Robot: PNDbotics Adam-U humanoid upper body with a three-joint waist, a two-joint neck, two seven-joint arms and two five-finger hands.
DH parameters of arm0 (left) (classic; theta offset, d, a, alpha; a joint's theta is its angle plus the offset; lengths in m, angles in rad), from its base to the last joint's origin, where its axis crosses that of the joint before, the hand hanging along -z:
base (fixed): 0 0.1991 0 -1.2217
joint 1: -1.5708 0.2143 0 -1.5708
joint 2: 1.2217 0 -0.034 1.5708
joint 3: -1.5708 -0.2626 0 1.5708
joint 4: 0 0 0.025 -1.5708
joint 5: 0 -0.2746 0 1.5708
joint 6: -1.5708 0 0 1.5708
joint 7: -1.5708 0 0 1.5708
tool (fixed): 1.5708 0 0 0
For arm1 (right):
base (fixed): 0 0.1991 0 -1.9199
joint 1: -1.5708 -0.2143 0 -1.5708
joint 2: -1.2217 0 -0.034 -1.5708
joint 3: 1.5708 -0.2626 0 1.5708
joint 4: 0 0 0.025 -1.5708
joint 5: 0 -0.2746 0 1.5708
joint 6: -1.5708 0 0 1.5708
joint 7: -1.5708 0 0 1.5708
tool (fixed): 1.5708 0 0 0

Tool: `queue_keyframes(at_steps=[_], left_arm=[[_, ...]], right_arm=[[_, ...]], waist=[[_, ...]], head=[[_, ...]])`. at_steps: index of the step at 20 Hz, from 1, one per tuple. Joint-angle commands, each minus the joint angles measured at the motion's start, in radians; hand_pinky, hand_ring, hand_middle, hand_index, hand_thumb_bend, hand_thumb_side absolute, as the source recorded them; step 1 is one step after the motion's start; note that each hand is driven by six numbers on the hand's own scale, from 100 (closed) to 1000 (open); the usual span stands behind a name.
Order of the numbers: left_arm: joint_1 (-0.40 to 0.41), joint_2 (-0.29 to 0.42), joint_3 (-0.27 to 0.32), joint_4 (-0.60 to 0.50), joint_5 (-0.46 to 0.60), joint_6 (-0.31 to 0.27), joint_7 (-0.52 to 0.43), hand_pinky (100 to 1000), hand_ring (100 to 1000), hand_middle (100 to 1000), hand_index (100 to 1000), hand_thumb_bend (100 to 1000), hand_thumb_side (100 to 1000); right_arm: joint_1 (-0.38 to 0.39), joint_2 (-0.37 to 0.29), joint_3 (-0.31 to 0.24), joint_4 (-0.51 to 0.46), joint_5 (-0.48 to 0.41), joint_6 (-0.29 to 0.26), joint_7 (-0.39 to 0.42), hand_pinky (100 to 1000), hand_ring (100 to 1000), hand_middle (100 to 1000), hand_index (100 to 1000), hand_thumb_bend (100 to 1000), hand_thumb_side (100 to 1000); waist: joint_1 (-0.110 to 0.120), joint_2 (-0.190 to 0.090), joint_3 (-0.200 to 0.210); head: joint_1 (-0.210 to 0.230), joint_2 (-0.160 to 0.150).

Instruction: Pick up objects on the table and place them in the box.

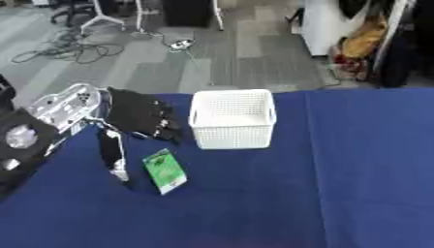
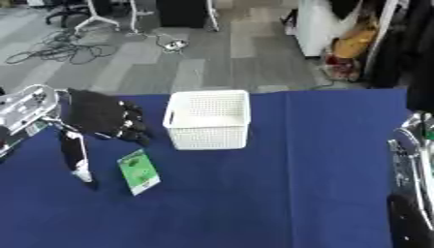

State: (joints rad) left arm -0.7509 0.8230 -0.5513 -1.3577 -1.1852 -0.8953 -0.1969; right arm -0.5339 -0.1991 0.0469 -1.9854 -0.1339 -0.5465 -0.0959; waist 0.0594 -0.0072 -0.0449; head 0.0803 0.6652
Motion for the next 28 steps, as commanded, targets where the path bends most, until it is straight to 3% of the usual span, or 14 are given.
queue_keyframes(at_steps=[1,19,28], left_arm=[[-0.006,0.027,0.008,0.008,-0.018,-0.012,0.003,850,836,891,924,563,848],[-0.008,-0.044,0.05,0.097,-0.114,-0.012,0.108,836,826,879,910,448,819],[-0.027,-0.091,0.07,0.162,-0.219,-0.012,0.188,837,825,878,907,452,803]], right_arm=[[-0.016,-0.011,-0.003,-0.015,0.0,0.001,0.002,164,200,187,373,319,941],[-0.021,-0.004,-0.004,-0.015,0.0,-0.001,0.002,163,200,187,373,317,943],[-0.024,0.001,-0.003,-0.015,0.0,0.0,0.003,163,199,186,374,317,946]], waist=[[-0.002,-0.009,0.001],[-0.008,-0.004,-0.005],[-0.011,-0.001,-0.008]], head=[[0.008,-0.003],[0.005,-0.009],[0.008,-0.013]])
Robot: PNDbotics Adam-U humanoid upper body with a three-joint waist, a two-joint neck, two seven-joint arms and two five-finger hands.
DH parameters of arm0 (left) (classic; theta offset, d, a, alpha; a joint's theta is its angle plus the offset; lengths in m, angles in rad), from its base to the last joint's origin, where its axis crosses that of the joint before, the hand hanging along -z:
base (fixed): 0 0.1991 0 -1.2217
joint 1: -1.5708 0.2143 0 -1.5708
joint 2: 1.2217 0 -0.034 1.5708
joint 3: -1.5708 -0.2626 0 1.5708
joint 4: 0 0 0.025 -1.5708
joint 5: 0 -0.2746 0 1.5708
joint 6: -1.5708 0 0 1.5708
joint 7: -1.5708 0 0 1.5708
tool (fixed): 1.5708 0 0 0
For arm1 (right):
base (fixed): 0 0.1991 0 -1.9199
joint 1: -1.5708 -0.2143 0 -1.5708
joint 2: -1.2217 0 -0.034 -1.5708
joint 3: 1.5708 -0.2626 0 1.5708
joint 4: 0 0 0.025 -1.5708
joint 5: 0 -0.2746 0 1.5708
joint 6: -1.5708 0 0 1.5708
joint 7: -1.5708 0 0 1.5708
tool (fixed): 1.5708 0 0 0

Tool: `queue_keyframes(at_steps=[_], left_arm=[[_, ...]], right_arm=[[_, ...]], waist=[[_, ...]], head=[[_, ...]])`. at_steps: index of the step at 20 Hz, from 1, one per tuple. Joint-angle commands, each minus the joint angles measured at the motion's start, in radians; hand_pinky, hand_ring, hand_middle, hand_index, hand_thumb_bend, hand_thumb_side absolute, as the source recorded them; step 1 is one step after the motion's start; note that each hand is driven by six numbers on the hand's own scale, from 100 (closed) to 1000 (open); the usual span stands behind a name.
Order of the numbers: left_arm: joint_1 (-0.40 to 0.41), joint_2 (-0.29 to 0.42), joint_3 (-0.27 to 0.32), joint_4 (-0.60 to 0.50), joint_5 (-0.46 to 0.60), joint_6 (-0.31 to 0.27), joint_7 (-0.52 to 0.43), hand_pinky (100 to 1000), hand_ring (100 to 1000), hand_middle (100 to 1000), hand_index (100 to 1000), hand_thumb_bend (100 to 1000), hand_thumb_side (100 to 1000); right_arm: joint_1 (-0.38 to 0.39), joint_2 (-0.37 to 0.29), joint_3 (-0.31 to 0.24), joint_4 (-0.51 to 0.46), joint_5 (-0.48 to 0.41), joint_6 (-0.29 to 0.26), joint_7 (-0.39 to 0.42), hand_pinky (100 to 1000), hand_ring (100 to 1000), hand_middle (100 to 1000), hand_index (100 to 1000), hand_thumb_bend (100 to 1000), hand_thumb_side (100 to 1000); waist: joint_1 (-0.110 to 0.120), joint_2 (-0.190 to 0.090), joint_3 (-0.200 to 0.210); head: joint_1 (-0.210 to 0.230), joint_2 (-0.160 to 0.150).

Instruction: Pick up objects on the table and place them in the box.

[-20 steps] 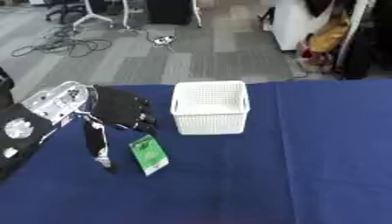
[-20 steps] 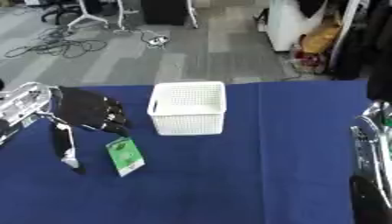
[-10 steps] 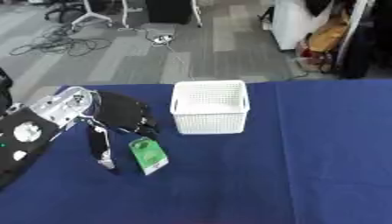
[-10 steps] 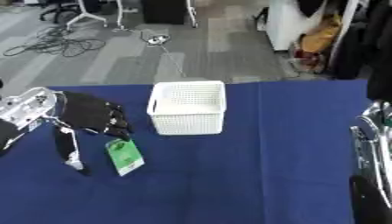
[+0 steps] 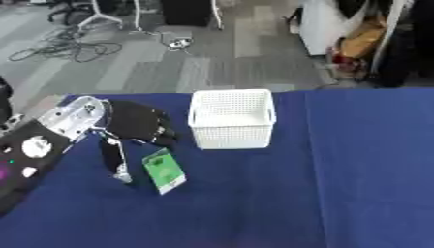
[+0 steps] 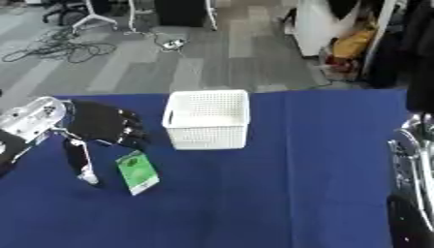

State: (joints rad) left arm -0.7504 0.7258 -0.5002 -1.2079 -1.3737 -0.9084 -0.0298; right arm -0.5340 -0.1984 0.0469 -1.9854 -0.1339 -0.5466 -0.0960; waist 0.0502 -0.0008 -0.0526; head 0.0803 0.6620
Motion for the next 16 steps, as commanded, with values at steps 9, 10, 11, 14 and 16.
queue_keyframes(at_steps=[9,10,11,14,16], left_arm=[[-0.062,-0.048,0.025,0.122,-0.158,0.001,0.084,832,820,871,908,496,826],[-0.068,-0.055,0.02,0.134,-0.171,0.001,0.088,833,821,871,909,500,828],[-0.074,-0.061,0.015,0.144,-0.184,0.001,0.094,834,821,871,909,505,832],[-0.089,-0.074,0.005,0.17,-0.222,0.001,0.113,835,822,871,909,508,835],[-0.094,-0.082,0.002,0.185,-0.247,0.001,0.13,834,822,871,910,512,835]], right_arm=[[-0.028,0.009,-0.003,-0.015,0.0,0.001,0.003,164,200,187,374,317,948],[-0.029,0.01,-0.003,-0.015,0.0,0.001,0.003,164,200,187,374,317,949],[-0.029,0.012,-0.003,-0.015,0.0,0.001,0.003,164,200,187,374,318,949],[-0.031,0.015,-0.003,-0.015,0.001,0.001,0.003,165,201,187,374,318,949],[-0.032,0.018,-0.002,-0.015,0.002,0.002,0.003,165,201,187,374,318,951]], waist=[[-0.004,-0.004,-0.009],[-0.004,-0.003,-0.011],[-0.003,-0.003,-0.012],[-0.003,-0.001,-0.016],[-0.003,0.0,-0.018]], head=[[0.017,-0.014],[0.018,-0.015],[0.019,-0.015],[0.021,-0.015],[0.023,-0.015]])
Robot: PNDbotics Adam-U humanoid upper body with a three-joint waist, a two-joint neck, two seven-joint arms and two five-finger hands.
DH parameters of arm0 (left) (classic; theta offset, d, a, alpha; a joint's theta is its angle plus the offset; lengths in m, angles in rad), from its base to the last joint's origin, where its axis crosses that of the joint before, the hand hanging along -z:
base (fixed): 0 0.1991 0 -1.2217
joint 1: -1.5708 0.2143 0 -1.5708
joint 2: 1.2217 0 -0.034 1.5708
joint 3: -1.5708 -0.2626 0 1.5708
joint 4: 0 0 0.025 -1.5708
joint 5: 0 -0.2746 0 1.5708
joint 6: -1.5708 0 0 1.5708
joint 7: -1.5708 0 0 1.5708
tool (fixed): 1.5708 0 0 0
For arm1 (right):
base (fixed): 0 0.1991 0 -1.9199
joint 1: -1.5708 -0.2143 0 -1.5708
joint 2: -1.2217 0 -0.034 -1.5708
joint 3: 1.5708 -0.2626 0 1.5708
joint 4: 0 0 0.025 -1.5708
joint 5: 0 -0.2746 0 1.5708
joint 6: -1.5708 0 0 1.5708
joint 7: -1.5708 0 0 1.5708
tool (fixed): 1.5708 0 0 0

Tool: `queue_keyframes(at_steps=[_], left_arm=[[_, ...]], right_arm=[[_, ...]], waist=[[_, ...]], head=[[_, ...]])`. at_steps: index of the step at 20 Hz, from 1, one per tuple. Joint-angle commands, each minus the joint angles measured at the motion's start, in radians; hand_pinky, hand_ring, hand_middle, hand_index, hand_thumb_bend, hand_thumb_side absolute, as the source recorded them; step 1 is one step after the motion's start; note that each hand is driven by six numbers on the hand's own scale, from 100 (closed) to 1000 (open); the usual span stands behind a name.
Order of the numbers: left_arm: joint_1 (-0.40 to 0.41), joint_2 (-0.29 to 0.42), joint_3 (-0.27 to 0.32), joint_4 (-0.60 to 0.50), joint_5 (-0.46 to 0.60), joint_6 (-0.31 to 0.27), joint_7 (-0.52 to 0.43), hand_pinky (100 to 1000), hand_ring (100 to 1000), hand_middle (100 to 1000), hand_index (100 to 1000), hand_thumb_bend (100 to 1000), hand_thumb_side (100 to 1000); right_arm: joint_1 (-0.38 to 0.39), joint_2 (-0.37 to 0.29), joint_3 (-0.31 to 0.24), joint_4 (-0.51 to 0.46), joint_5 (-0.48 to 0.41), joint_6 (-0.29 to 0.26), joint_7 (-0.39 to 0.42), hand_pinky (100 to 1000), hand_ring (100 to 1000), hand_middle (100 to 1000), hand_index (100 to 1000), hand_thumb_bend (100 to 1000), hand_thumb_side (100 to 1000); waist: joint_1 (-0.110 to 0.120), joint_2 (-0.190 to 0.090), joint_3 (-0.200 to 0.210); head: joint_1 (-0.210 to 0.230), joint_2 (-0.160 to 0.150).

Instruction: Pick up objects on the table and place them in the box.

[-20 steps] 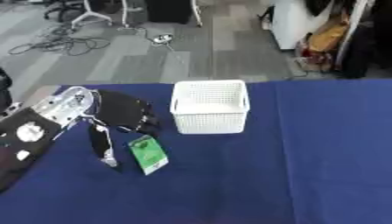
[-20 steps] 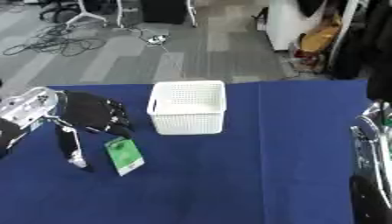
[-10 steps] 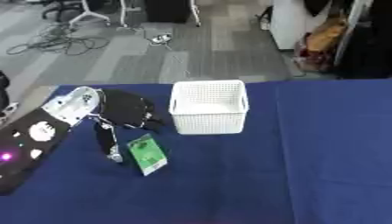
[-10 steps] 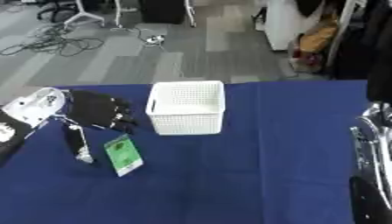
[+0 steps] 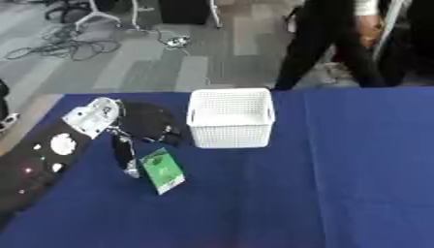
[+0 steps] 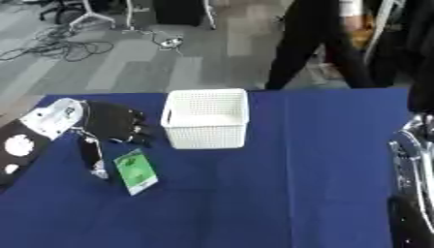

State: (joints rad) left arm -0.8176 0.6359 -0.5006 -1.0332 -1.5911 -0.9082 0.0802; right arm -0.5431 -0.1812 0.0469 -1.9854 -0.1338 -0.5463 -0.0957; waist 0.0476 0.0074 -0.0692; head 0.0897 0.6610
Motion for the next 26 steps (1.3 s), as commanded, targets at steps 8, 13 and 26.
queue_keyframes(at_steps=[8,13,26], left_arm=[[-0.04,-0.013,-0.01,0.069,-0.123,0.001,0.085,832,821,870,911,524,844],[-0.039,-0.024,0.0,0.104,-0.171,0.001,0.125,829,820,870,910,519,851],[-0.041,-0.042,0.015,0.16,-0.276,0.001,0.214,827,819,869,911,513,856]], right_arm=[[-0.028,0.009,0.0,-0.015,0.002,0.003,0.003,165,201,187,374,318,959],[-0.029,0.012,0.001,-0.015,0.0,0.003,0.005,165,201,188,374,318,960],[-0.029,0.012,0.001,-0.015,-0.001,0.004,0.008,165,200,187,375,316,962]], waist=[[0.001,-0.006,-0.011],[0.001,-0.005,-0.013],[0.0,-0.005,-0.012]], head=[[0.019,-0.017],[0.021,-0.015],[0.019,-0.015]])
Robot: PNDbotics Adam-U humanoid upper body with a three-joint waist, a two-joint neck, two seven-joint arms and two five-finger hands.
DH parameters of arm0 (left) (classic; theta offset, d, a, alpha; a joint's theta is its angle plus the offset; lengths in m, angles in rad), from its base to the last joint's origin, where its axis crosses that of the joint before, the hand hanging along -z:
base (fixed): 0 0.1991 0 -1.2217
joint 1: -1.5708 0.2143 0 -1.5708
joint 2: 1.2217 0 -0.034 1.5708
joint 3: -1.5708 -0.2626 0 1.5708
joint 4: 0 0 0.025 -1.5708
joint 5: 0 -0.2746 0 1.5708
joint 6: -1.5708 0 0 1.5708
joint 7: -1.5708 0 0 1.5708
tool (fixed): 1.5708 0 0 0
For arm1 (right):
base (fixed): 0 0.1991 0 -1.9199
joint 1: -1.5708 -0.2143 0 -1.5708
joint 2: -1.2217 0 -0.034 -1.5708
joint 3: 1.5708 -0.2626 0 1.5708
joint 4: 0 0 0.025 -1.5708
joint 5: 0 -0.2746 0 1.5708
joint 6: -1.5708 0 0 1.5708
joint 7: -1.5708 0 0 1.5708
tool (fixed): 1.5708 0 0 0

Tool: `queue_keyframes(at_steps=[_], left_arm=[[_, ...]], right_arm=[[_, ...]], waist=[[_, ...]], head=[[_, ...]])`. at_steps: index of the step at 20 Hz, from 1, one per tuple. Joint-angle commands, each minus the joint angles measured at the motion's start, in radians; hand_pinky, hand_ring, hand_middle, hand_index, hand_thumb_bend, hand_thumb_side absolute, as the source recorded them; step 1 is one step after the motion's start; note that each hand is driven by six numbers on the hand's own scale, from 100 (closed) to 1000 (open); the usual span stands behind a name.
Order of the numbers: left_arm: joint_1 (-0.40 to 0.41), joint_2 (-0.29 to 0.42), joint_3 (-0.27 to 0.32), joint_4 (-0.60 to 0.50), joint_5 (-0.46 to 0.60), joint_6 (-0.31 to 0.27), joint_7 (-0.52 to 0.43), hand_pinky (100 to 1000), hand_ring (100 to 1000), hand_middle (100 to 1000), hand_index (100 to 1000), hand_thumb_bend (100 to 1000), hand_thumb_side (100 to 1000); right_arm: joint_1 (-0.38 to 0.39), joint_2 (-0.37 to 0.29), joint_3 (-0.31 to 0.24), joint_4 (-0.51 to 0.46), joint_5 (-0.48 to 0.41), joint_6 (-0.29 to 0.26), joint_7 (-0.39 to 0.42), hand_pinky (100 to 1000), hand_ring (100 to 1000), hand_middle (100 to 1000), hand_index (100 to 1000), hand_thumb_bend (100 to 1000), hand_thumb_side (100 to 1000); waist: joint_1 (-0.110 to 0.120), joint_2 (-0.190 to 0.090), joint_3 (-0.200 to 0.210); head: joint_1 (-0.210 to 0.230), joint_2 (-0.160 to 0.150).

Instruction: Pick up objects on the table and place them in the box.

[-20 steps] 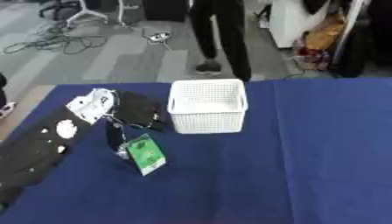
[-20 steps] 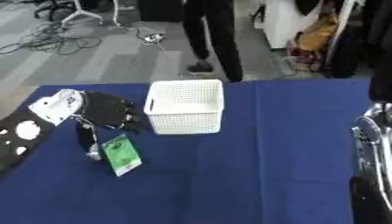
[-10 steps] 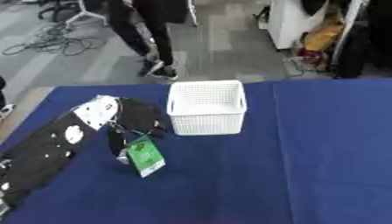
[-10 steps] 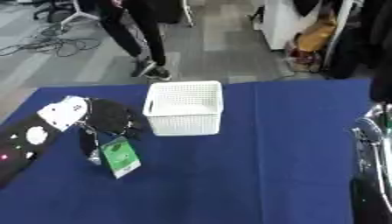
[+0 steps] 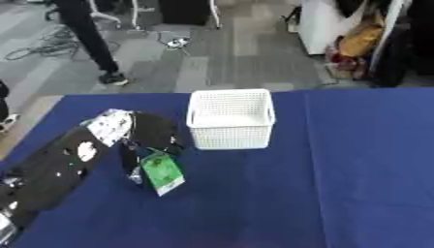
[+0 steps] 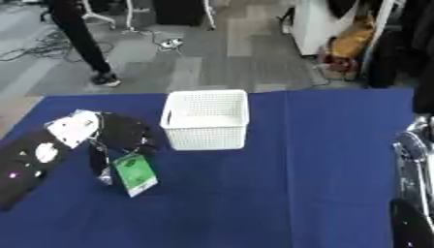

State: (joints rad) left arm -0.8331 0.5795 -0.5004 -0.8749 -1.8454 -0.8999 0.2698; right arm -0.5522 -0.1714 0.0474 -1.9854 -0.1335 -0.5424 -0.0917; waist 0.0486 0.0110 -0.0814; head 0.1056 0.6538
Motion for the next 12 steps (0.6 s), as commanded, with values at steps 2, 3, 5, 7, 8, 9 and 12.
queue_keyframes(at_steps=[2,3,5,7,8,9,12], left_arm=[[-0.031,0.013,0.013,0.01,-0.041,-0.007,0.036,828,819,870,911,522,850],[-0.034,0.012,0.012,0.015,-0.051,-0.007,0.042,828,819,870,912,525,846],[-0.041,0.009,0.011,0.03,-0.071,-0.007,0.052,826,818,869,918,526,847],[-0.049,0.002,0.02,0.064,-0.08,-0.007,0.058,818,815,866,922,512,849],[-0.052,-0.002,0.027,0.084,-0.081,-0.007,0.06,804,807,854,925,484,853],[-0.055,-0.008,0.039,0.111,-0.076,-0.007,0.058,794,802,850,926,467,854],[-0.063,-0.028,0.073,0.184,-0.048,-0.007,0.04,772,787,840,925,429,845]], right_arm=[[-0.02,0.002,0.001,-0.015,-0.001,0.0,0.004,165,201,187,374,316,962],[-0.019,0.002,0.001,-0.015,-0.001,0.0,0.005,165,201,187,374,316,962],[-0.019,0.003,0.0,-0.015,-0.002,0.0,0.005,165,201,187,374,316,962],[-0.019,0.003,0.0,-0.015,-0.003,0.001,0.005,165,201,187,375,317,962],[-0.019,0.003,0.0,-0.015,-0.003,0.001,0.005,165,201,187,375,317,962],[-0.019,0.004,0.0,-0.015,-0.003,0.001,0.005,165,201,187,375,317,962],[-0.02,0.006,0.0,-0.015,-0.003,0.001,0.005,165,201,187,375,317,962]], waist=[[-0.001,-0.009,0.001],[-0.001,-0.009,0.001],[-0.001,-0.009,0.001],[-0.001,-0.009,0.001],[-0.001,-0.009,0.001],[-0.001,-0.009,0.001],[-0.002,-0.009,0.0]], head=[[0.004,-0.007],[0.004,-0.008],[0.003,-0.009],[0.002,-0.009],[0.002,-0.009],[0.002,-0.01],[0.0,-0.012]])
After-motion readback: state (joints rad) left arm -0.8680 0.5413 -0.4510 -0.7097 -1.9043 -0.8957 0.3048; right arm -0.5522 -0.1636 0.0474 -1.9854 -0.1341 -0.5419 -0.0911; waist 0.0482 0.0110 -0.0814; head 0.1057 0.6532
